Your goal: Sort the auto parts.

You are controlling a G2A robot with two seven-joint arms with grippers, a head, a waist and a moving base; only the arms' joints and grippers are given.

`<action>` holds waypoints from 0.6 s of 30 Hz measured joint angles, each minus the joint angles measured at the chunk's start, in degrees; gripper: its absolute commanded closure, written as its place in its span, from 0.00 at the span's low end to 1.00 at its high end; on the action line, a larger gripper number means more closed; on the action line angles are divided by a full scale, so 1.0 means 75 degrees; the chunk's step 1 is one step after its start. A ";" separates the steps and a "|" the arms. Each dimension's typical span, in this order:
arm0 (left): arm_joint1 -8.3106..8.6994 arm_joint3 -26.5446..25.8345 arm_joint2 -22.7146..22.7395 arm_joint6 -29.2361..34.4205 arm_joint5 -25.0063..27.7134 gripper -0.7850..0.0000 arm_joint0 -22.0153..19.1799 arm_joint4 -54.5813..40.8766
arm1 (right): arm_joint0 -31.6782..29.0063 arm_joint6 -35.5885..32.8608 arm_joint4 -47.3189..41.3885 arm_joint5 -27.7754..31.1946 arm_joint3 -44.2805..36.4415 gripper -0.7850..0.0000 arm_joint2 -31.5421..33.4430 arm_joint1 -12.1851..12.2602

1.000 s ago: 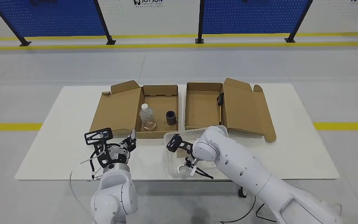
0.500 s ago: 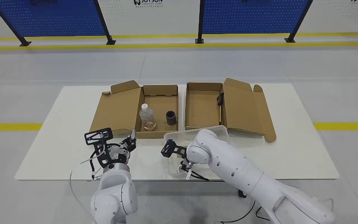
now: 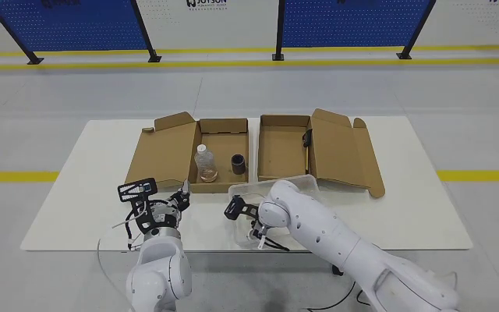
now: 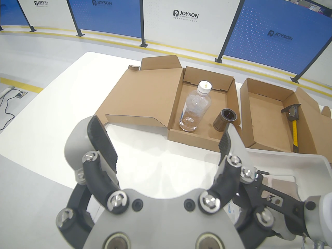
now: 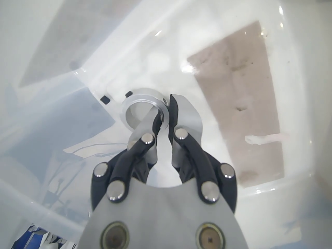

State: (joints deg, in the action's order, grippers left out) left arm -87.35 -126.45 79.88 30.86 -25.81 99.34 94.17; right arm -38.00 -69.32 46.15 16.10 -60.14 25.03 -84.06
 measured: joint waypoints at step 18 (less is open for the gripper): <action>0.0000 0.0000 0.0000 0.0000 0.0000 0.00 0.0000 0.0000 | -0.0649 0.1107 -0.0343 0.0340 -0.1360 1.00 0.1976 0.0736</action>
State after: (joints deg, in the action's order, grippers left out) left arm -87.35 -126.45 79.88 30.86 -25.81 99.34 94.17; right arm -42.87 -61.02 43.58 18.65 -70.34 39.85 -78.54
